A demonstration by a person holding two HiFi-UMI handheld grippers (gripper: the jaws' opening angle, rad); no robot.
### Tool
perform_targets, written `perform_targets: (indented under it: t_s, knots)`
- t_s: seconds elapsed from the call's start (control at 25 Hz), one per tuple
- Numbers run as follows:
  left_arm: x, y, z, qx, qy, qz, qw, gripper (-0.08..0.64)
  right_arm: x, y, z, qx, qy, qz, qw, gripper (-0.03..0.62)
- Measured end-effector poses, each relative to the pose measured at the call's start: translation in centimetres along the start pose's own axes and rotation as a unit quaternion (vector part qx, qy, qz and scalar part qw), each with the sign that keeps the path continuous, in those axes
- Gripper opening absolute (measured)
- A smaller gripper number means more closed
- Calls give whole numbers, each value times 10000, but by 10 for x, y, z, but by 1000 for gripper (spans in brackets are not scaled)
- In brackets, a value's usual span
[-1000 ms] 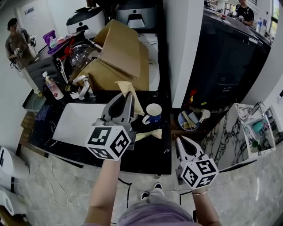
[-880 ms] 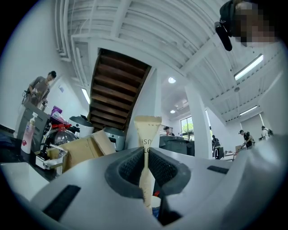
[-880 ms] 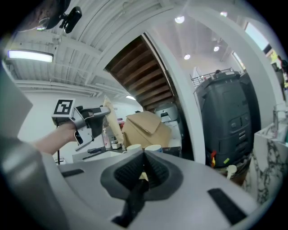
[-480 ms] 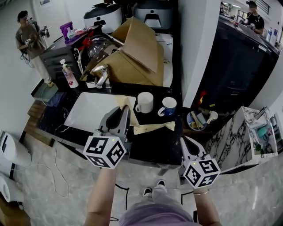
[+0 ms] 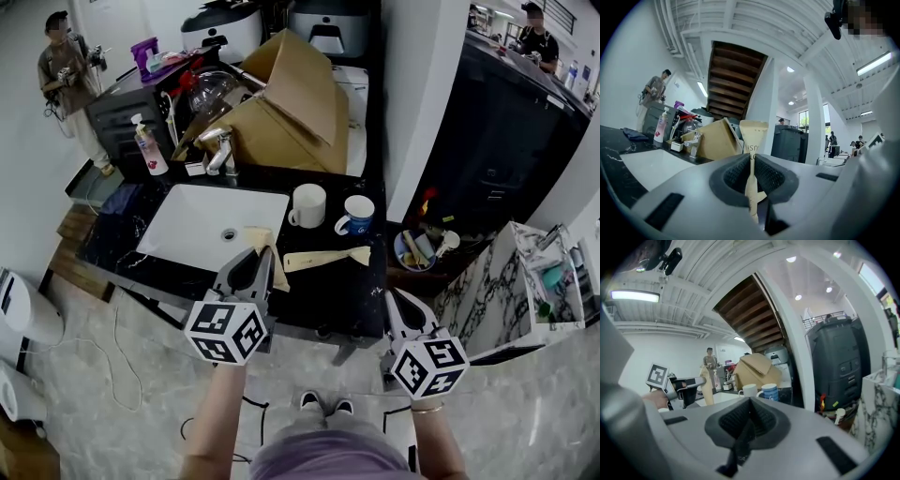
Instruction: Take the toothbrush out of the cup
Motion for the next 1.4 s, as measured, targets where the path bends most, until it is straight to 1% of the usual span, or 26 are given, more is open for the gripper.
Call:
perform_targets:
  t_s: [0.2, 0.4, 0.64, 0.84, 1.0, 1.2, 1.32, 1.4]
  knots:
    - [-4, 3, 11, 214, -137, -136, 9996, 26, -12, 5, 1, 37, 25, -14, 10000, 3]
    - [-1, 18, 22, 762, -332, -175, 9964, 26, -29, 15, 1, 81, 36, -18, 10000, 3]
    - [8, 46, 37, 1474, -611, -72, 9872, 26, -50, 27, 4, 161, 66, 59, 9998, 2]
    - [18, 67, 49, 1883, -824, 54, 9786, 26, -68, 37, 5, 193, 103, 161, 9996, 3]
    - [28, 85, 58, 2240, -989, 195, 9694, 26, -82, 43, 8, 237, 124, 269, 9993, 2]
    - [41, 107, 73, 2760, -1242, 431, 9521, 26, -98, 51, 8, 275, 165, 388, 9987, 2]
    - [49, 118, 84, 2928, -1375, 573, 9445, 28, -105, 55, 10, 286, 168, 451, 9984, 2]
    - [54, 125, 91, 3079, -1514, 663, 9369, 28, -110, 57, 10, 293, 169, 486, 9982, 2]
Point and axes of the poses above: the fingertips, and each gripper's own axes: x forward along the fingers, y to its right, z out of its underside, the point moved 8 cm from there along -x, backward along the fingers, and after that the axes turned 12 degrees about -z, right-handed, at the moved point
